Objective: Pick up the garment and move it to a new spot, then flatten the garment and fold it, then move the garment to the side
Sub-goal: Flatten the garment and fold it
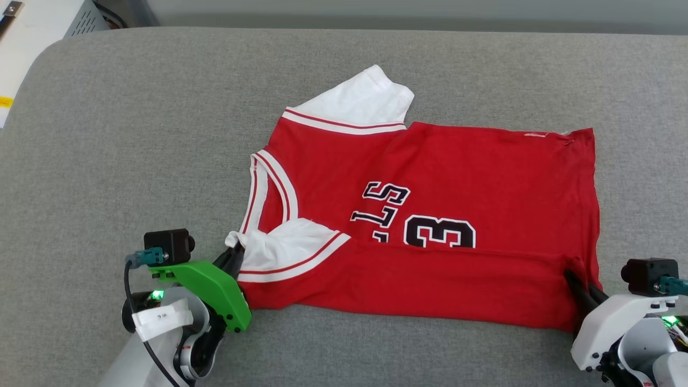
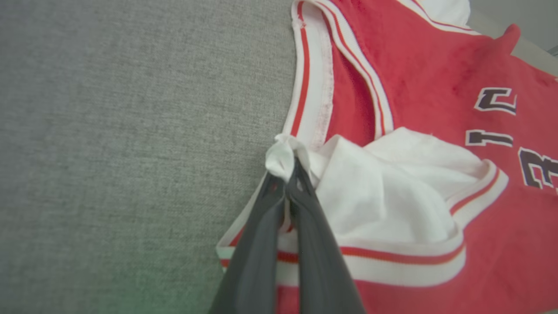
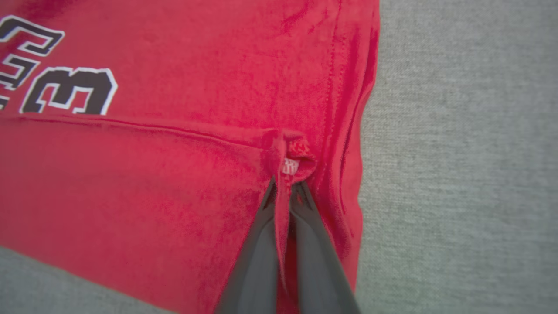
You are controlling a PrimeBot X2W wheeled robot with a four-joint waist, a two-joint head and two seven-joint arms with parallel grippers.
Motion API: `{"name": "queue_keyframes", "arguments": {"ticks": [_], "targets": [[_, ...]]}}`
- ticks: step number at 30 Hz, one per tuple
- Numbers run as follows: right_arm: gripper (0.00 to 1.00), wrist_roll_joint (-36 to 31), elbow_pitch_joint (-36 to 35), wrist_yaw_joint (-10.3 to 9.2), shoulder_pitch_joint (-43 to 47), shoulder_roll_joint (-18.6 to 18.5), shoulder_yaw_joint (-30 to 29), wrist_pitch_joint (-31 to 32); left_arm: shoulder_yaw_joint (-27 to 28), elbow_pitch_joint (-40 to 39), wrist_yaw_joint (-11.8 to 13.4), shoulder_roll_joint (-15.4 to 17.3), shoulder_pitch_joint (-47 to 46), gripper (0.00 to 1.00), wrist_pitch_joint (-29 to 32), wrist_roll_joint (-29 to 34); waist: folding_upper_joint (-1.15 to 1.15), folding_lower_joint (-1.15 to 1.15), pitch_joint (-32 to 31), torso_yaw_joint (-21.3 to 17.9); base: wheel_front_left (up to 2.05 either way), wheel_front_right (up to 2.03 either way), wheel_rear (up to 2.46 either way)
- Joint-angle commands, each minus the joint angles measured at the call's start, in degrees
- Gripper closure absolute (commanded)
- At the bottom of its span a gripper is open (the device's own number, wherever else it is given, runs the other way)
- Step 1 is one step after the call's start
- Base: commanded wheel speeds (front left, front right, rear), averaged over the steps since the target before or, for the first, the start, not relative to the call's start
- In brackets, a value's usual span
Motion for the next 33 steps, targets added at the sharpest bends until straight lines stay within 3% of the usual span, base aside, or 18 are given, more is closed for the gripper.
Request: {"name": "queue_keyframes", "arguments": {"ticks": [1, 2, 3, 4, 5, 8, 9, 15, 22, 29, 30, 33], "targets": [[1.0, 0.5, 1.6, -0.05, -1.2, -0.1, 0.9, -0.6, -0.1, 1.1, -0.8, -0.3, -1.5, 1.0, 0.2, -0.9, 0.0, 0.0, 0.2, -0.2, 0.0, 0.0, 0.0], [0.96, 1.0, 2.1, -0.05, -1.5, -0.2, 1.6, -1.0, -0.2, 1.9, -1.1, -0.4, -1.8, 1.0, 0.2, -1.0, 0.0, 0.0, 0.1, -0.3, 0.0, 0.0, 0.0], [0.7, 1.8, 2.9, -0.05, -1.8, -0.3, 2.1, -1.7, -0.3, 2.8, -1.6, -0.5, -2.0, 1.0, 0.2, -1.3, 0.0, 0.0, -0.1, -0.3, 0.0, 0.0, 0.0], [0.55, 2.2, 3.5, -0.05, -1.9, -0.6, 2.5, -2.2, -0.4, 3.4, -1.9, -0.6, -2.2, 1.0, 0.2, -1.4, 0.0, 0.0, -0.4, -0.2, 0.0, 0.0, 0.0], [0.0, 2.6, 4.2, -0.05, -2.0, -0.8, 2.9, -2.9, -0.4, 4.0, -2.3, -0.7, -2.3, 0.98, 0.2, -1.7, 0.0, 0.0, -0.7, -0.2, 0.0, 0.0, 0.0], [0.0, 3.6, 4.6, -0.05, -1.9, -0.9, 2.9, -6.5, 0.0, 5.1, -2.8, -0.7, -2.3, 0.34, -0.2, -2.4, 0.0, 0.0, -1.9, -0.3, 0.0, 0.0, 0.0], [0.0, 4.0, 4.5, -0.05, -1.7, -0.8, 2.8, -8.0, 0.3, 5.4, -2.7, -0.5, -2.2, 0.0, -0.6, -2.5, 0.0, 0.0, -2.4, -0.4, 0.0, 0.0, 0.0], [0.0, 2.9, 2.0, -0.05, 0.2, -0.2, 0.5, -15.0, 1.6, 5.3, -1.7, 1.1, -1.4, 0.0, -2.4, -2.4, 0.0, 0.0, -5.5, -0.7, 0.0, 0.0, 0.0], [0.0, -6.8, -6.1, -0.05, 3.8, 4.0, -5.4, -17.4, 3.4, 1.4, 1.3, 5.9, -1.4, 0.0, -1.2, -1.3, 0.0, 0.0, -8.8, -1.5, 0.0, 0.0, 0.0], [0.0, -9.0, -12.2, -0.05, 6.3, 7.0, -6.5, -15.0, 0.3, -6.5, 0.9, 10.9, -1.0, 0.0, 14.8, -3.9, 0.0, 0.0, -8.9, -2.5, 0.0, 0.0, 0.0], [0.0, -9.2, -13.3, -0.05, 6.6, 7.3, -6.7, -14.6, -0.4, -8.7, 1.4, 12.2, -0.4, 0.0, 20.1, -5.2, 0.0, 0.0, -8.3, -2.9, 0.0, 0.0, 0.0], [0.0, -9.2, -14.7, -0.05, 6.6, 7.8, -6.7, -14.3, -1.5, -11.4, 3.4, 13.7, 1.0, 0.0, 27.3, -7.0, 0.0, 0.0, -7.1, -3.7, 0.0, 0.0, 0.0]]}}
